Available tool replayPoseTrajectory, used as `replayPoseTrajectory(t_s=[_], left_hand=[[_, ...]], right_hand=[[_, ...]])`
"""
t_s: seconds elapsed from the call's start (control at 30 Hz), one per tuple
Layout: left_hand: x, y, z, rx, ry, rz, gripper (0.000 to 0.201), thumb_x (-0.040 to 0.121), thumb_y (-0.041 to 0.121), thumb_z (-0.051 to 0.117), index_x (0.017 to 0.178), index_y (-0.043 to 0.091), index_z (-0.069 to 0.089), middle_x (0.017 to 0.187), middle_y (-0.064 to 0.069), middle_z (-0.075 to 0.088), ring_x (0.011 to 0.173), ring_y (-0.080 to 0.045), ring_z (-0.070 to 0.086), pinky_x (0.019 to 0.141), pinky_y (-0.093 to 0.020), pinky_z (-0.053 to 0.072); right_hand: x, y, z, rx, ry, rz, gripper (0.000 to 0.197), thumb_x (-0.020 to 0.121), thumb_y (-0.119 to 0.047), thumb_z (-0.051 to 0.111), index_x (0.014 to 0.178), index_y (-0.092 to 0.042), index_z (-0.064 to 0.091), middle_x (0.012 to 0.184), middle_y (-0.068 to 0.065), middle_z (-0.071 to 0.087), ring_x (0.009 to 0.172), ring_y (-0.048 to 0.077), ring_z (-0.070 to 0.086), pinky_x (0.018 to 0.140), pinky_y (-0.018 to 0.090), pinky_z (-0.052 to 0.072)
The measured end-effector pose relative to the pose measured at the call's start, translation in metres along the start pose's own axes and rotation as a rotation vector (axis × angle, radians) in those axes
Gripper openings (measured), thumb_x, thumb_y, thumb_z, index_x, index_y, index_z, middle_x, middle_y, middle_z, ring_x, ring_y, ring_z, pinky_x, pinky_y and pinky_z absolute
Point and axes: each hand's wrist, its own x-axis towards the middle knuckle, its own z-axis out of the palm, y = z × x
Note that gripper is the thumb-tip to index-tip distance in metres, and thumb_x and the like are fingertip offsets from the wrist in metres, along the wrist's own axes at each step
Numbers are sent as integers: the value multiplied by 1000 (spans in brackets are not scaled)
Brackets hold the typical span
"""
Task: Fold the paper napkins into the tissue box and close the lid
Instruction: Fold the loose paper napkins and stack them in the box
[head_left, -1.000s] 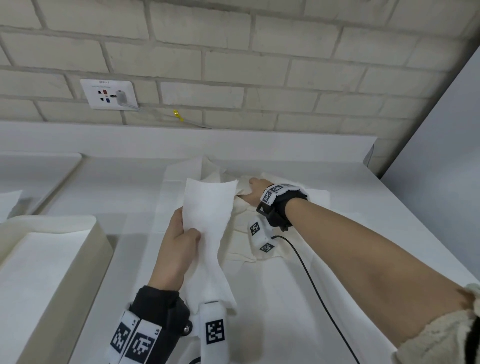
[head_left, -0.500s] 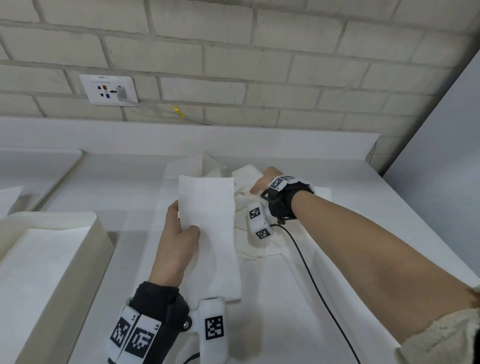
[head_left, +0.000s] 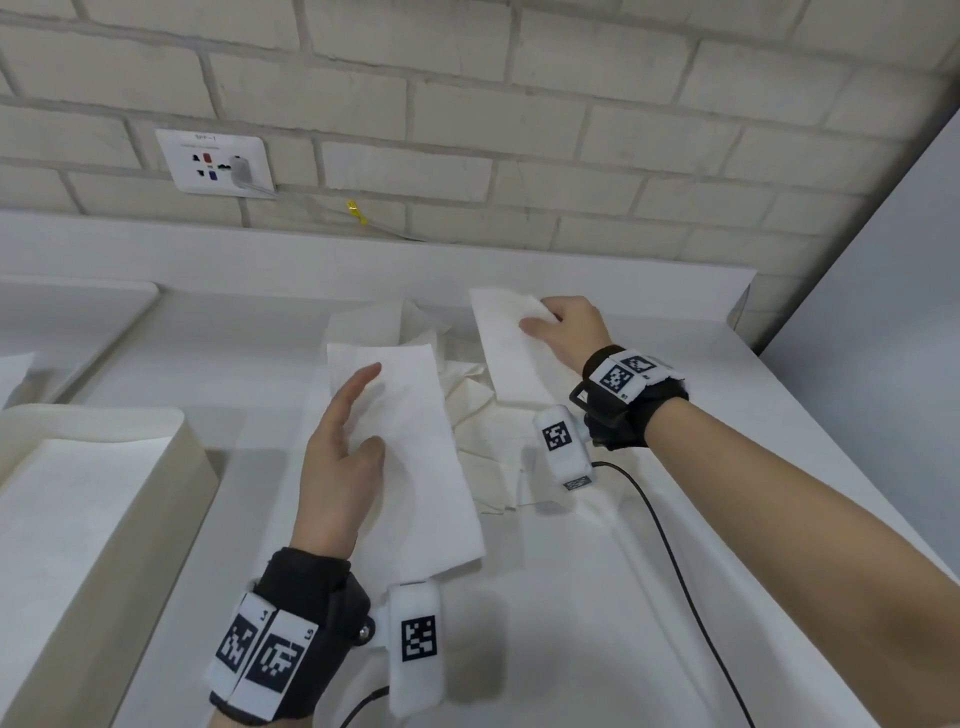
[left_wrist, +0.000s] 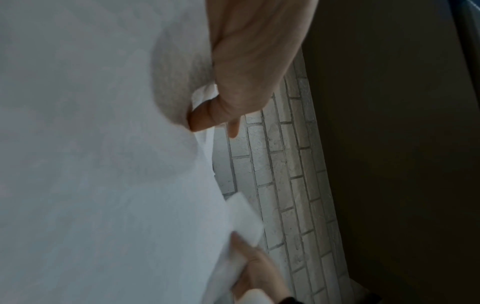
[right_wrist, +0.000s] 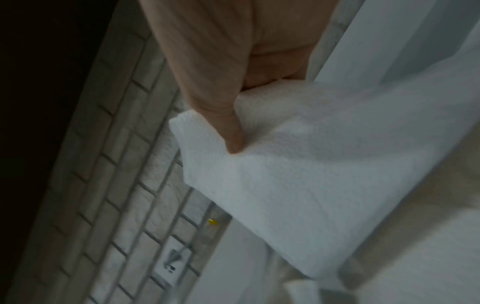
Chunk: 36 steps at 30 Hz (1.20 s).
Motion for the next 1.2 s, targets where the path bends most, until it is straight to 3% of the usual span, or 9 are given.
replayPoseTrajectory(t_s=[0.17, 0.27, 0.37, 0.47, 0.7, 0.8, 0.9, 1.1, 1.2], left_hand=[[5, -7, 0, 29, 59, -18, 57, 84, -14, 41, 115, 31, 59, 116, 20, 56, 125, -13, 47, 111, -40, 36], [2, 3, 3, -7, 42, 3, 47, 90, -6, 44, 108, 33, 61, 114, 26, 56, 118, 1, 50, 108, -28, 36], [-4, 24, 10, -111, -60, 46, 27, 100, 22, 42, 102, 33, 67, 113, 25, 63, 112, 17, 48, 94, -7, 34], [-14, 39, 19, -181, -242, 87, 40, 96, 50, 36, 103, 30, 71, 111, 17, 69, 113, 5, 56, 95, -18, 38], [-22, 37, 31, -84, -302, 126, 19, 93, 17, 55, 102, 14, 71, 98, 8, 74, 95, -9, 68, 76, -15, 50], [-24, 36, 29, 1, -358, 135, 20, 94, 16, 56, 79, 17, 70, 76, 15, 72, 73, 1, 66, 66, -9, 45], [-33, 43, 34, 28, -350, 158, 46, 93, 9, 55, 52, 29, 51, 42, 22, 48, 42, 9, 46, 48, -3, 33], [-27, 37, 35, 81, -288, 146, 47, 96, 24, 52, 52, 26, 35, 44, 14, 27, 41, -4, 27, 43, -12, 24], [-24, 29, 36, 100, -239, 157, 44, 97, 29, 48, 58, 17, 31, 49, 12, 24, 47, -6, 23, 46, -15, 22]], right_hand=[[-24, -33, -32, 439, 144, -73, 7, 87, -11, 62, 83, -6, 61, 77, 4, 61, 66, 13, 57, 62, 25, 49], [-45, -51, -48, 572, 98, -135, 12, 87, -9, 62, 98, -4, 63, 94, 6, 67, 81, 17, 64, 74, 29, 55], [-66, -57, -48, 593, -11, -189, 14, 85, -5, 63, 97, -12, 63, 89, -3, 69, 78, 12, 67, 69, 25, 55], [-80, -54, -36, 555, -103, -182, 19, 82, -4, 67, 99, -9, 62, 86, -3, 69, 73, 8, 67, 64, 22, 54], [-95, -50, -19, 652, -61, -156, 11, 83, -4, 65, 88, -14, 63, 76, -9, 70, 72, 5, 67, 62, 19, 52], [-94, -50, -20, 713, 16, -155, 9, 86, -7, 61, 86, -16, 65, 76, -11, 71, 74, 6, 68, 65, 19, 54], [-94, -52, -22, 748, 62, -160, 9, 88, -8, 59, 86, -15, 65, 78, -10, 71, 77, 6, 68, 69, 20, 54], [-93, -53, -18, 692, 155, -160, 31, 91, -22, 56, 119, -7, 56, 118, 5, 63, 114, 16, 57, 100, 36, 45], [-92, -51, -16, 669, 182, -152, 16, 96, -16, 49, 110, -13, 56, 110, 1, 63, 107, 17, 59, 101, 42, 44]])
